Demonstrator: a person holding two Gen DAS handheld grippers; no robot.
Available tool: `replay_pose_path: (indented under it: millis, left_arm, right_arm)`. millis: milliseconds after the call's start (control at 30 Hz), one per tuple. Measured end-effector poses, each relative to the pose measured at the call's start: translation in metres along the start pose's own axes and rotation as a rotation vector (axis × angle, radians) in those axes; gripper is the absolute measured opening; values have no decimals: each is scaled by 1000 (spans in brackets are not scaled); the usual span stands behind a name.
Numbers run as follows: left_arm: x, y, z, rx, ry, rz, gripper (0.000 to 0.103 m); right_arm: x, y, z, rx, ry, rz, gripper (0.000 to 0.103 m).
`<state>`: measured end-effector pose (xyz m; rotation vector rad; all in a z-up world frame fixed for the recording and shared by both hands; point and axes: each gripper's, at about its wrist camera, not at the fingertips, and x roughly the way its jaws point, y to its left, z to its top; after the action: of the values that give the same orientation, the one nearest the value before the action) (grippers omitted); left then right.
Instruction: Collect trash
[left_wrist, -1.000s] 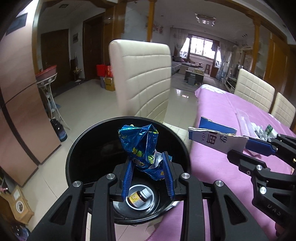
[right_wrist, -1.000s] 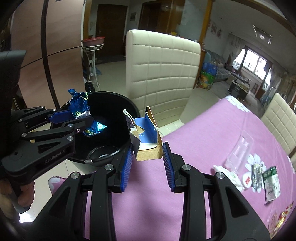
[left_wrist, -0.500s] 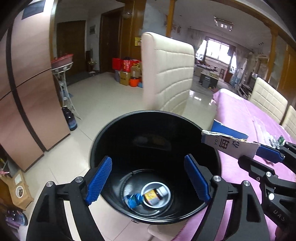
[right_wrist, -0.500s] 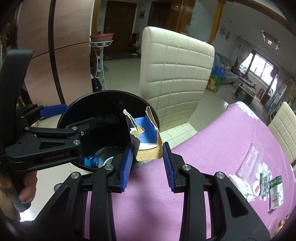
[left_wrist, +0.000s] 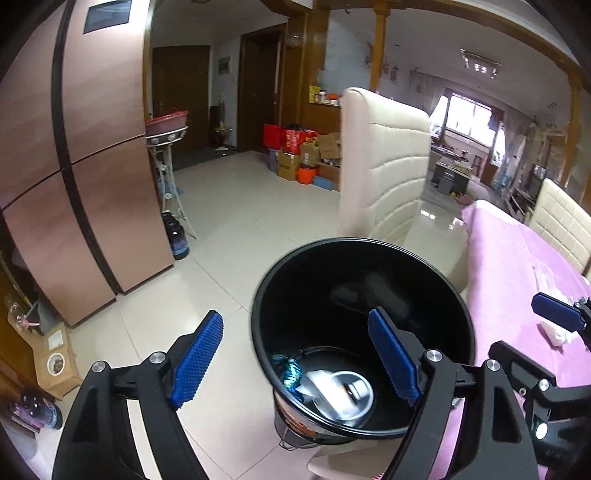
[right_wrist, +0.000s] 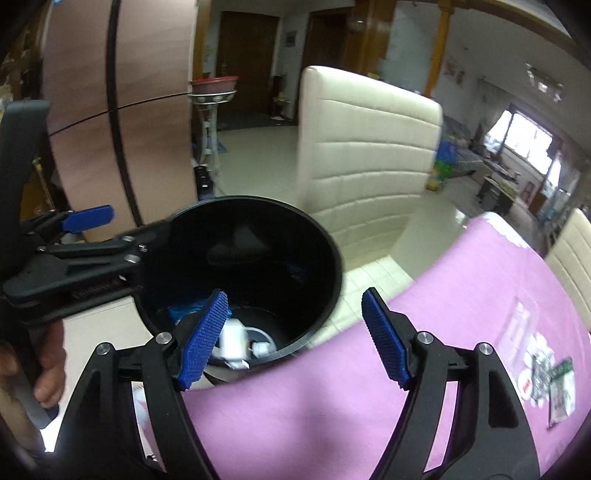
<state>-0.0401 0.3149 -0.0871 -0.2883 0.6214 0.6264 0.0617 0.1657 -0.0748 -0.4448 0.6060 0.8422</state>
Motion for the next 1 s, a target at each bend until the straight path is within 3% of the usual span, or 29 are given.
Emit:
replay_pose_path:
  millis: [233, 500, 667, 800, 1000]
  left_arm:
    - [-16, -60, -16, 117, 14, -140, 79]
    - [-37, -170, -46, 280, 68, -359, 79]
    - [-58, -235, -67, 376, 77, -459, 79]
    - [-70, -270, -77, 425, 85, -502, 79]
    - [-79, -304, -87, 469, 100, -513, 79]
  right_arm:
    - [-46, -72, -56, 161, 19, -238, 82]
    - [-112, -182, -142, 387, 53, -486, 84]
    - [-141, -227, -188, 477, 88, -607, 84]
    - [-159, -254, -218, 550, 104, -645, 84]
    - [-161, -276, -241, 642, 109, -563, 83]
